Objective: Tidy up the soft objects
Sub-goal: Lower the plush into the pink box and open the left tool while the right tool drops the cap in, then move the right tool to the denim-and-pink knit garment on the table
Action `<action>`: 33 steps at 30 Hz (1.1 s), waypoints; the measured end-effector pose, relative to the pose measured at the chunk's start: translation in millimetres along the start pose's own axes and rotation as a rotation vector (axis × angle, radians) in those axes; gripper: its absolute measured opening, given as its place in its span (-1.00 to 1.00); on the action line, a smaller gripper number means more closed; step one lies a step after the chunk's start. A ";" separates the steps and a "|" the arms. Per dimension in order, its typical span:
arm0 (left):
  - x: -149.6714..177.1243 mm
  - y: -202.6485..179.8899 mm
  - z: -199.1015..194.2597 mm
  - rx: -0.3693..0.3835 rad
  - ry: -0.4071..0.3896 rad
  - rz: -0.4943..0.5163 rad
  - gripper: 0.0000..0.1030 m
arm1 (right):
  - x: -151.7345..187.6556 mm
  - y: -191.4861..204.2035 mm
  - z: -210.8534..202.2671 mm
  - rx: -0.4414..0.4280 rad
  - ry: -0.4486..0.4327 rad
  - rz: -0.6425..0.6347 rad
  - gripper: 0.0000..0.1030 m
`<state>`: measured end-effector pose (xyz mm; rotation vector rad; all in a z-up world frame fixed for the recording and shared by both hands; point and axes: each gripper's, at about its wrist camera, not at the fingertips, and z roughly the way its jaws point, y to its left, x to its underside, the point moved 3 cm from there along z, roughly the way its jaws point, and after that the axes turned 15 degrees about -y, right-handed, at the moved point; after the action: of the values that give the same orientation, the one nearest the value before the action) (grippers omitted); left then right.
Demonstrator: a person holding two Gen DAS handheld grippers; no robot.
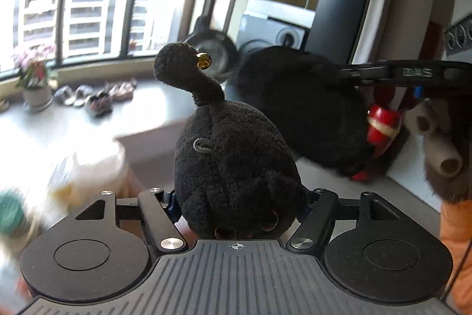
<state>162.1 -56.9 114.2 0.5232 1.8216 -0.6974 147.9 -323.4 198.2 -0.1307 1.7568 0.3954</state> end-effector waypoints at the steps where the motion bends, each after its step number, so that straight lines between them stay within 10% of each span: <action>1: -1.0 7.5 23.7 -0.013 0.013 -0.009 0.55 | -2.0 -0.6 19.8 0.041 -0.005 -0.013 -0.84; 6: 22.8 46.4 109.6 -0.113 0.210 -0.066 0.42 | 33.5 -37.8 132.0 0.154 0.163 0.043 -0.59; 14: 16.6 61.1 59.0 -0.129 0.072 -0.090 0.41 | 113.8 -56.1 166.0 0.122 0.309 0.165 -0.59; 20: 42.3 65.0 6.0 -0.167 0.057 -0.072 0.41 | 120.0 -19.6 132.1 0.097 0.295 0.083 -0.50; 25: 74.7 68.2 -49.8 -0.281 0.032 -0.006 0.41 | 108.5 26.4 81.8 0.065 0.181 -0.075 0.22; 33: 112.2 107.3 -71.4 -0.351 0.053 -0.145 0.41 | 162.1 85.0 36.9 -0.020 0.246 -0.181 0.22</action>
<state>144.7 73.1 4.5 0.1799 1.9916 -0.4472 120.0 -211.3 51.5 -0.3633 1.9636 0.2735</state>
